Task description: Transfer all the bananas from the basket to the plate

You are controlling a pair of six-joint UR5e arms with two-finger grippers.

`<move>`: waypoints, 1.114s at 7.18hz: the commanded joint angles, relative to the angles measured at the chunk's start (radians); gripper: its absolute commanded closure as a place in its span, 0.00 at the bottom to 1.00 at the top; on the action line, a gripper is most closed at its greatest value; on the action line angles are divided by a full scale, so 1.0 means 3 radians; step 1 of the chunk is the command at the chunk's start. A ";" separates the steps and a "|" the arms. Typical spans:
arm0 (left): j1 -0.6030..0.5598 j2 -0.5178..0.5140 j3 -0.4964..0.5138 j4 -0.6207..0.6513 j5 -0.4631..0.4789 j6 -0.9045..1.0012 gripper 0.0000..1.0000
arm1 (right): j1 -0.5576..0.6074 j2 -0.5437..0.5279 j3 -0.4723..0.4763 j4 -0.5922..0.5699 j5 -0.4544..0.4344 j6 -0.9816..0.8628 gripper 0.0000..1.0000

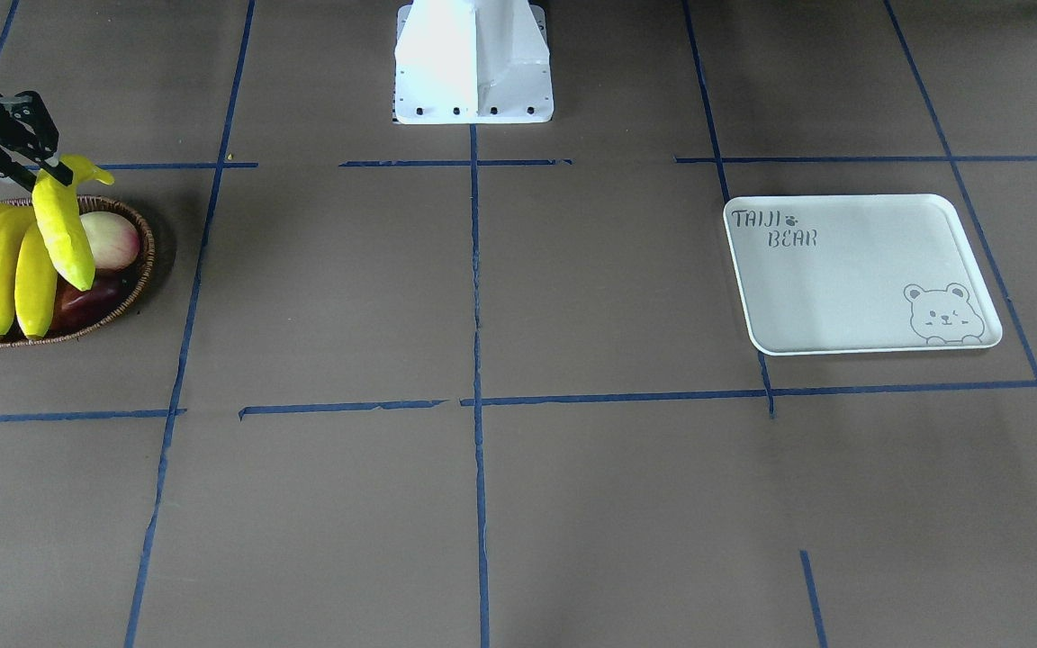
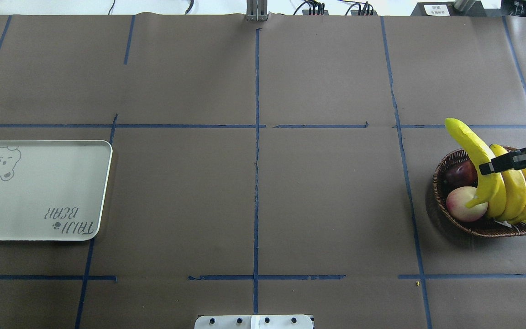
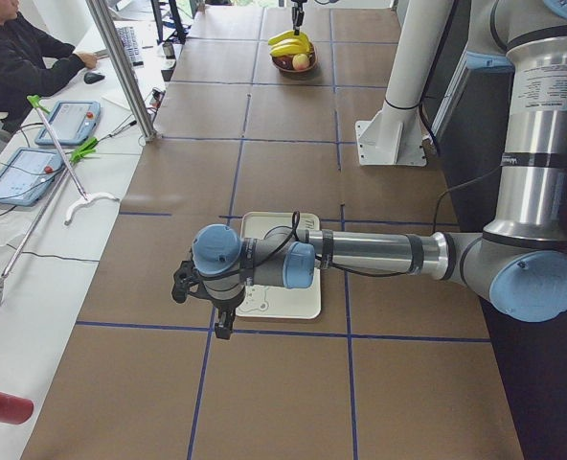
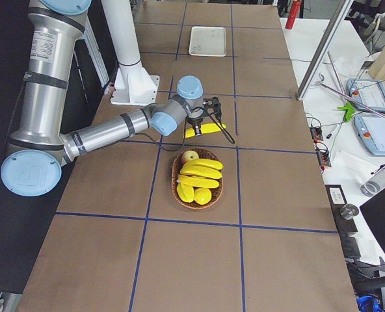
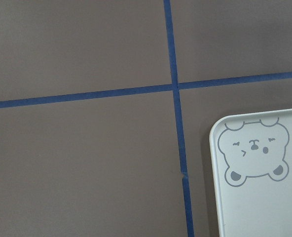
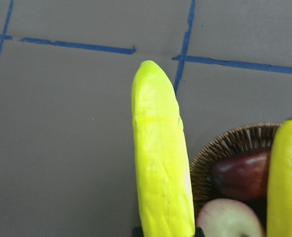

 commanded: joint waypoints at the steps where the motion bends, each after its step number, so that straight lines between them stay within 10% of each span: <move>1: 0.0751 -0.0184 0.0056 -0.1147 0.0025 -0.1698 0.01 | -0.0293 0.0709 -0.0237 0.0029 -0.0140 0.0902 0.99; 8: 0.2237 -0.1387 0.0057 -0.3197 0.0447 -0.6198 0.01 | -0.1991 0.1872 -0.0320 0.0203 -0.2134 0.2287 0.99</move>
